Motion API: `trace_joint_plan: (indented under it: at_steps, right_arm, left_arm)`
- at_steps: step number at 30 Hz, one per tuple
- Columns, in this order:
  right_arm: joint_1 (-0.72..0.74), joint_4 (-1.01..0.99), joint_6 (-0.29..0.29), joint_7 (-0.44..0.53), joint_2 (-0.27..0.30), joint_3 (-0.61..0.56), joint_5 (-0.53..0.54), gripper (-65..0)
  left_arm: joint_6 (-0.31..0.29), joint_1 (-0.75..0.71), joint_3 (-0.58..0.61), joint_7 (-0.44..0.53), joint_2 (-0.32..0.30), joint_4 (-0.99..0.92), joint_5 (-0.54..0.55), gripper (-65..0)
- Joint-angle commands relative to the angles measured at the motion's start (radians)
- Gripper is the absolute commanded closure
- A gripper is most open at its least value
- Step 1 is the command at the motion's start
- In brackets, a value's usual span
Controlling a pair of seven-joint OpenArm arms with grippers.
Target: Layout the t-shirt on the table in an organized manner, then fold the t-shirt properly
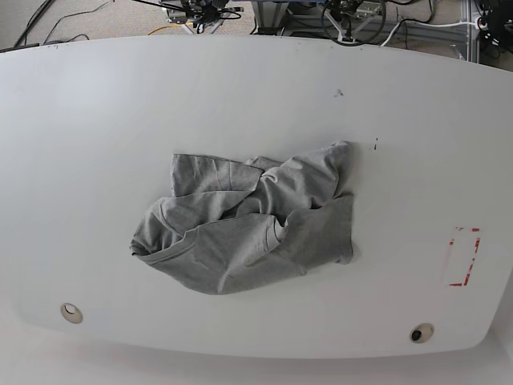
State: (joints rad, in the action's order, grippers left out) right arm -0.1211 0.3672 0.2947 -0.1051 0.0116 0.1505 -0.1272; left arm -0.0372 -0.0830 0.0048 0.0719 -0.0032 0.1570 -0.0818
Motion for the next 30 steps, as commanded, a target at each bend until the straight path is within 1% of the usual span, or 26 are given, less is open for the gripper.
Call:
trace_joint_plan:
  at_steps: [1, 4, 9, 14, 16, 23, 26, 30]
  right_arm:
    - [-0.005, 0.003, 0.005, 0.006, 0.003, 0.002, 0.007, -0.6]
    - [-0.007, 0.003, 0.005, 0.008, 0.003, 0.002, 0.007, -0.6]
    - [-0.015, 0.01, 0.005, 0.017, 0.003, 0.004, 0.007, -0.6]
    - [-0.045, 0.011, 0.005, 0.092, 0.004, 0.004, 0.007, -0.6]
    - [-0.058, 0.011, 0.004, 0.106, 0.006, 0.004, 0.007, -0.6]
    - [-0.093, 0.043, 0.004, 0.109, 0.006, 0.005, 0.007, -0.6]
    - [-0.136, 0.111, 0.004, 0.109, 0.003, 0.005, 0.007, -0.6]
    - [-0.191, 0.211, 0.002, 0.109, 0.0, 0.005, 0.007, -0.6]
  left_arm:
    - [0.003, -0.002, -0.001, 0.006, -0.001, 0.003, 0.004, -2.2]
    - [0.003, -0.002, -0.001, 0.015, 0.001, 0.005, 0.004, -2.1]
    - [0.003, -0.027, -0.001, 0.059, 0.001, 0.008, 0.006, -2.1]
    - [0.004, -0.059, -0.004, 0.084, -0.001, 0.048, 0.006, -2.1]
    - [0.006, -0.08, -0.004, 0.102, -0.001, 0.075, 0.007, -2.1]
    - [0.007, -0.148, -0.007, 0.167, -0.004, 0.14, 0.007, -2.1]
    - [0.007, -0.166, -0.041, 0.184, -0.004, 0.143, 0.009, -2.1]
    - [0.007, -0.191, -0.125, 0.216, -0.005, 0.143, 0.007, -2.1]
